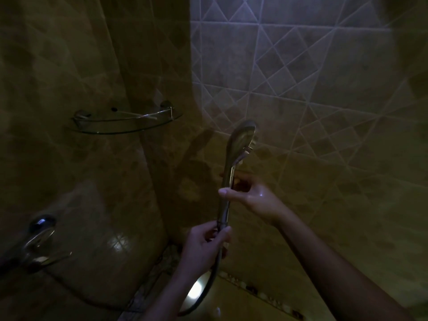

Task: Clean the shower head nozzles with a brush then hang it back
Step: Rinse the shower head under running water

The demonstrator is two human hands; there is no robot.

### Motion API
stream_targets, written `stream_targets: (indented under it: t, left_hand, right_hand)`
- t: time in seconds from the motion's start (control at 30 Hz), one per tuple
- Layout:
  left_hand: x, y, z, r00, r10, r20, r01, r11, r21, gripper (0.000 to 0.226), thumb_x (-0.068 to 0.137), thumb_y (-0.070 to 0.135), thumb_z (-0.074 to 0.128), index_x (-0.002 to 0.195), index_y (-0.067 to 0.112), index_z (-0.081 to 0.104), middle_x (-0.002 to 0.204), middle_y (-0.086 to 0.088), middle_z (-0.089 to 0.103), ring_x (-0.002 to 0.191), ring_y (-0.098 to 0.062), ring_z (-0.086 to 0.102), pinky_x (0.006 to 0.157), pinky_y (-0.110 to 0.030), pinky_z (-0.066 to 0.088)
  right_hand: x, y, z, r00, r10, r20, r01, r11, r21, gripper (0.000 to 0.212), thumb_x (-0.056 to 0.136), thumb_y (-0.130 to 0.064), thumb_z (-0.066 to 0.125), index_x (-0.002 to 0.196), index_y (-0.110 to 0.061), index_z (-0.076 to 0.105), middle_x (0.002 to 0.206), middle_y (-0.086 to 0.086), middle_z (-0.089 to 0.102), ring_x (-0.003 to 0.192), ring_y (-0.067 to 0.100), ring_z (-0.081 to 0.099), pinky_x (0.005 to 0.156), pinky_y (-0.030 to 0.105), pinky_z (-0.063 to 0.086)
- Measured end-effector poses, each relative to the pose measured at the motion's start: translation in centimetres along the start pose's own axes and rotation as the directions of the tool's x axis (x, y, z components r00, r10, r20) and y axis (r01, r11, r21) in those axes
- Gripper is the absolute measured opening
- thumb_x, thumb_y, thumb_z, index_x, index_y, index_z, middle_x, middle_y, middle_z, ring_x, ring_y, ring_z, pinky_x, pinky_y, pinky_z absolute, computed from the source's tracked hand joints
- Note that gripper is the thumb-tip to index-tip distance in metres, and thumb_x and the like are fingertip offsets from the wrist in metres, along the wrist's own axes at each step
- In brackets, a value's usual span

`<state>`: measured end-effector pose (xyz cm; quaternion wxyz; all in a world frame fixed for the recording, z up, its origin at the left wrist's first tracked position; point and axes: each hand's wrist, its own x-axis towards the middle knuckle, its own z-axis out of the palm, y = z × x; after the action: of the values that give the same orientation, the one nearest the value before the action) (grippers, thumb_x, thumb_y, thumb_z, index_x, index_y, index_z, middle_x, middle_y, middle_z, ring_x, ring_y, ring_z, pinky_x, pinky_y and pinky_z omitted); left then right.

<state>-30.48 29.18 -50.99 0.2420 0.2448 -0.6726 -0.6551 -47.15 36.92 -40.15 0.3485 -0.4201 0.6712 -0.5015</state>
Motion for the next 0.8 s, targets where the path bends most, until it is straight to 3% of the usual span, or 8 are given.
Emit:
stream_targets:
  t: [0.17,0.27,0.33,0.4,0.5,0.6,0.67,0.8]
  left_hand:
    - [0.2,-0.1,-0.6,1.0,0.008,-0.001,-0.008,1.0,0.002,0.017,0.089,0.035,0.073,0.09,0.019,0.078,0.08,-0.009,0.075,0.073,-0.022,0.074,0.065,-0.052,0.065]
    - [0.1,-0.4,-0.6,1.0,-0.002,-0.007,0.002,1.0,0.011,0.026,0.082,0.047,0.074,0.089,0.023,0.079,0.079,-0.007,0.076,0.073,-0.019,0.074,0.064,-0.049,0.065]
    - [0.1,-0.7,-0.6,1.0,-0.005,-0.008,0.005,1.0,0.013,0.031,0.079,0.053,0.076,0.088,0.023,0.079,0.079,-0.007,0.076,0.073,-0.02,0.075,0.063,-0.047,0.065]
    - [0.2,-0.8,-0.6,1.0,-0.004,-0.013,0.004,1.0,0.0,0.037,0.076,0.058,0.076,0.087,0.023,0.078,0.08,-0.007,0.077,0.074,-0.02,0.075,0.063,-0.046,0.065]
    - [0.2,-0.8,-0.9,1.0,-0.011,-0.014,0.01,1.0,-0.008,0.038,0.075,0.062,0.075,0.09,0.028,0.078,0.084,-0.005,0.077,0.079,-0.018,0.076,0.064,-0.039,0.064]
    - [0.3,-0.7,-1.1,1.0,-0.005,-0.02,0.004,1.0,-0.014,0.028,0.079,0.054,0.075,0.091,0.029,0.078,0.084,-0.004,0.077,0.08,-0.018,0.076,0.063,-0.037,0.064]
    - [0.4,-0.6,-1.1,1.0,0.0,-0.027,-0.001,1.0,-0.017,0.03,0.078,0.055,0.076,0.092,0.028,0.079,0.081,-0.005,0.077,0.076,-0.019,0.076,0.061,-0.037,0.063]
    - [0.5,-0.6,-1.1,1.0,0.019,-0.014,-0.019,1.0,0.01,0.032,0.078,0.056,0.076,0.094,0.027,0.079,0.081,-0.007,0.077,0.069,-0.024,0.076,0.059,-0.045,0.065]
  right_hand:
    - [0.2,0.5,0.2,0.996,0.004,0.09,-0.021,0.983,0.182,0.028,0.091,-0.024,0.069,0.118,-0.028,0.063,0.119,-0.005,0.074,0.112,0.008,0.068,0.094,0.029,0.054]
    - [-0.1,0.3,1.1,0.999,0.031,-0.021,-0.029,0.994,0.11,0.044,0.077,-0.044,0.08,0.116,-0.036,0.06,0.108,-0.009,0.073,0.097,-0.004,0.069,0.073,0.012,0.054]
    - [-0.1,0.4,1.4,0.996,0.048,-0.077,-0.043,0.997,0.068,0.065,0.071,-0.053,0.082,0.127,-0.036,0.054,0.115,-0.012,0.068,0.1,0.0,0.068,0.078,0.017,0.053]
    - [-0.1,0.5,1.4,0.997,0.025,-0.067,-0.021,0.998,0.054,0.058,0.076,-0.05,0.08,0.127,-0.033,0.056,0.112,-0.011,0.072,0.1,0.003,0.068,0.082,0.021,0.053]
    - [-0.1,0.3,1.3,0.999,0.03,0.043,-0.037,0.987,0.156,0.039,0.088,-0.03,0.073,0.124,-0.029,0.058,0.11,-0.019,0.073,0.103,-0.002,0.068,0.077,0.014,0.055]
    - [0.1,0.4,1.1,0.998,0.02,0.062,-0.035,0.97,0.239,0.041,0.091,-0.007,0.067,0.13,-0.013,0.056,0.121,0.002,0.072,0.113,0.012,0.068,0.092,0.023,0.056]
    - [0.2,0.3,1.2,1.0,0.021,0.02,-0.025,0.979,0.204,0.045,0.087,-0.013,0.074,0.127,-0.022,0.056,0.118,0.002,0.071,0.11,0.011,0.069,0.089,0.022,0.058]
    - [0.1,0.1,1.3,1.0,-0.018,-0.021,0.021,0.991,0.133,0.05,0.081,-0.029,0.08,0.111,-0.052,0.049,0.104,-0.025,0.065,0.09,-0.016,0.066,0.065,0.004,0.051]
